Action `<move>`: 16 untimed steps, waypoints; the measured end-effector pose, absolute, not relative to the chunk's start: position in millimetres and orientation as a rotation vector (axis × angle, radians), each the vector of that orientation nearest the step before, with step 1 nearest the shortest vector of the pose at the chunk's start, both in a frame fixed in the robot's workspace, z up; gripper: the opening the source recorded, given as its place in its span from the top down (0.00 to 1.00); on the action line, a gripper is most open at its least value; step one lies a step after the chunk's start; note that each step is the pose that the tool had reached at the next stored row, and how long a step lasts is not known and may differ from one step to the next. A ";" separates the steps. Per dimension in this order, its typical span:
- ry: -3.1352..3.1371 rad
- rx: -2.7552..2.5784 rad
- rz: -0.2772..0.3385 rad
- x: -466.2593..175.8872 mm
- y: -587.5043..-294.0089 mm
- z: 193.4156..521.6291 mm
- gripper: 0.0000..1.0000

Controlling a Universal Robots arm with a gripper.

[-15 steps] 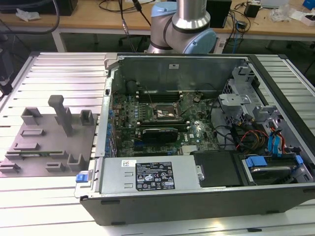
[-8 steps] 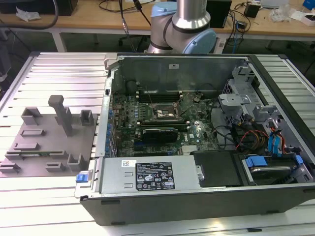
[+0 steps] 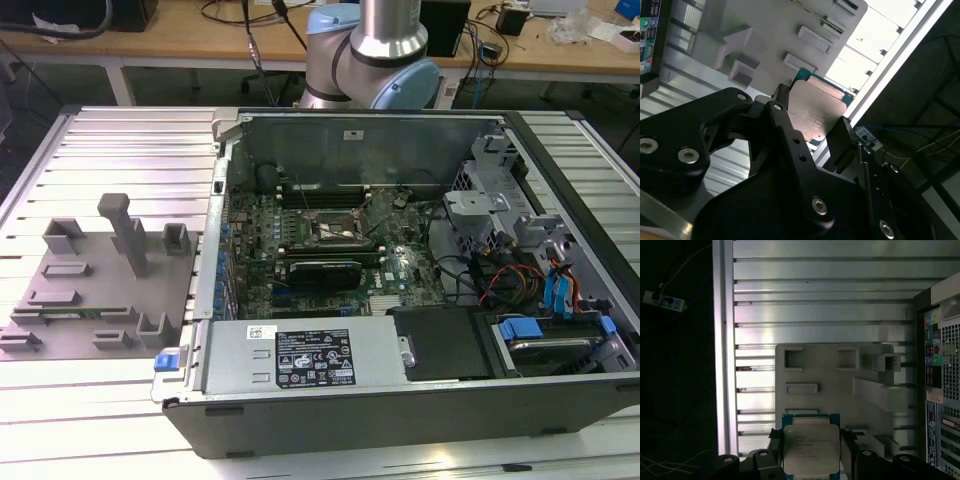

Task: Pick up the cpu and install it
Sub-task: 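Pick up the cpu and move it towards the insertion slot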

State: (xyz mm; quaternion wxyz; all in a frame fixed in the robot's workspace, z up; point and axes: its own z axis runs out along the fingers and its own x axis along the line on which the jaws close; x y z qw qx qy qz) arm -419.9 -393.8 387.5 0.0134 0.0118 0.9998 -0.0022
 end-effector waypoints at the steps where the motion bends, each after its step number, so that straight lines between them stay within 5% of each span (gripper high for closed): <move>1: 3.115 0.037 -0.007 -419.9 -393.7 389.3 0.45; 16: 3.115 0.037 -0.007 -419.9 -392.6 417.3 0.45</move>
